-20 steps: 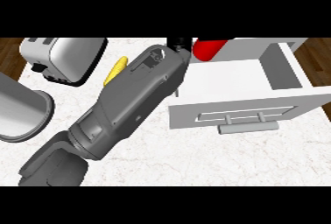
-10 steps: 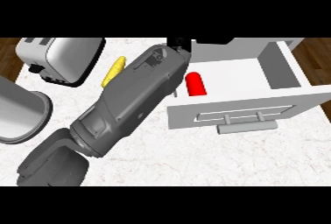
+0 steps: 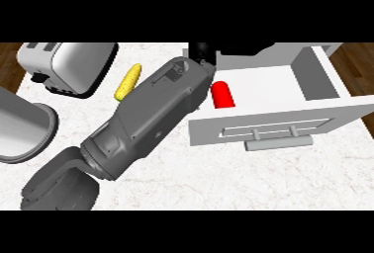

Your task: Pick up the can, place it into the drawer and close the drawer

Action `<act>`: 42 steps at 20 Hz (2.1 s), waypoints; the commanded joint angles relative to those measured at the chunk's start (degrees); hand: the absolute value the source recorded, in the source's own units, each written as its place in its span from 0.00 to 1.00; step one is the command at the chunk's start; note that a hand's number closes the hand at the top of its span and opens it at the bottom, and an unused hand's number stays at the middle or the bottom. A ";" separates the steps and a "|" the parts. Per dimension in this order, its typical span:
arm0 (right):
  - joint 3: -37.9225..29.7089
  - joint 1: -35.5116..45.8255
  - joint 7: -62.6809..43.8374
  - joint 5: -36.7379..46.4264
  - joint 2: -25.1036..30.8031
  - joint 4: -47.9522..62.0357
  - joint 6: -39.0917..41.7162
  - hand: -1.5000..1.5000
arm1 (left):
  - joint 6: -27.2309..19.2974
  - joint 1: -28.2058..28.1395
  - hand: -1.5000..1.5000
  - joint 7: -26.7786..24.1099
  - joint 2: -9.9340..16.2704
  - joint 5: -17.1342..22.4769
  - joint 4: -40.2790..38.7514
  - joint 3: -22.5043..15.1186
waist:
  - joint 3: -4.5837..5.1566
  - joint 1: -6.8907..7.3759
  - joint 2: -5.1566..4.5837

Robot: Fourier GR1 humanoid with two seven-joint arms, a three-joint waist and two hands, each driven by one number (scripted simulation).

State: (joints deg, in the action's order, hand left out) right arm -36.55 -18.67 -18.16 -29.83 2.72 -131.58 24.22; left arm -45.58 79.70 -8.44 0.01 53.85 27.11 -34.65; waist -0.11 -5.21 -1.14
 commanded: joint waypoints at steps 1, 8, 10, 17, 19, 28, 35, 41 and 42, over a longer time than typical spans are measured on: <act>-1.85 0.79 0.78 -1.67 1.66 1.24 0.64 0.00 | -2.67 -0.72 0.00 -1.37 -0.01 2.86 2.52 -1.26 | 0.00 0.21 0.30; -0.34 3.80 10.14 13.78 3.19 -4.79 5.27 0.00 | 1.09 0.26 0.00 -6.02 -0.01 4.81 0.69 1.28 | 0.00 0.45 -0.24; 1.88 5.62 8.71 16.10 3.31 -8.62 3.78 0.00 | -1.06 0.75 0.00 -4.71 -0.01 5.08 2.71 -1.09 | 0.06 1.30 0.20; 9.56 11.14 10.01 31.26 4.31 -8.92 3.59 0.00 | 0.43 2.53 0.00 -8.93 -0.01 5.54 -0.67 0.25 | 0.09 2.68 -0.07; 13.14 13.80 12.11 38.19 4.14 -6.33 3.34 0.00 | -1.65 0.63 0.00 -9.08 -0.01 6.46 3.00 -0.92 | 0.07 3.79 0.26; 27.49 23.90 15.55 63.21 3.86 4.61 -4.29 0.00 | -0.33 1.69 0.00 -6.44 0.13 5.41 1.26 0.90 | 0.12 5.73 0.77; 34.36 29.58 21.47 76.74 4.76 19.53 -12.17 0.00 | -0.39 -1.40 0.00 -3.49 2.82 4.11 5.28 1.45 | 0.11 6.19 1.04; 36.40 43.69 20.96 83.41 6.01 37.17 -15.21 0.00 | -0.61 -3.06 0.00 0.04 6.35 1.65 9.34 -0.35 | 0.12 7.22 1.02; 39.94 41.26 23.72 87.21 5.24 38.96 -18.83 0.00 | -1.79 -1.22 0.00 0.15 6.58 1.87 9.65 0.89 | 0.10 7.10 0.97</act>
State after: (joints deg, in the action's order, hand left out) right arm 0.00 19.23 2.62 51.65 7.92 -101.44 9.82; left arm -46.64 78.22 -9.65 4.74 56.60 34.96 -34.42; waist 0.01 1.83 -0.12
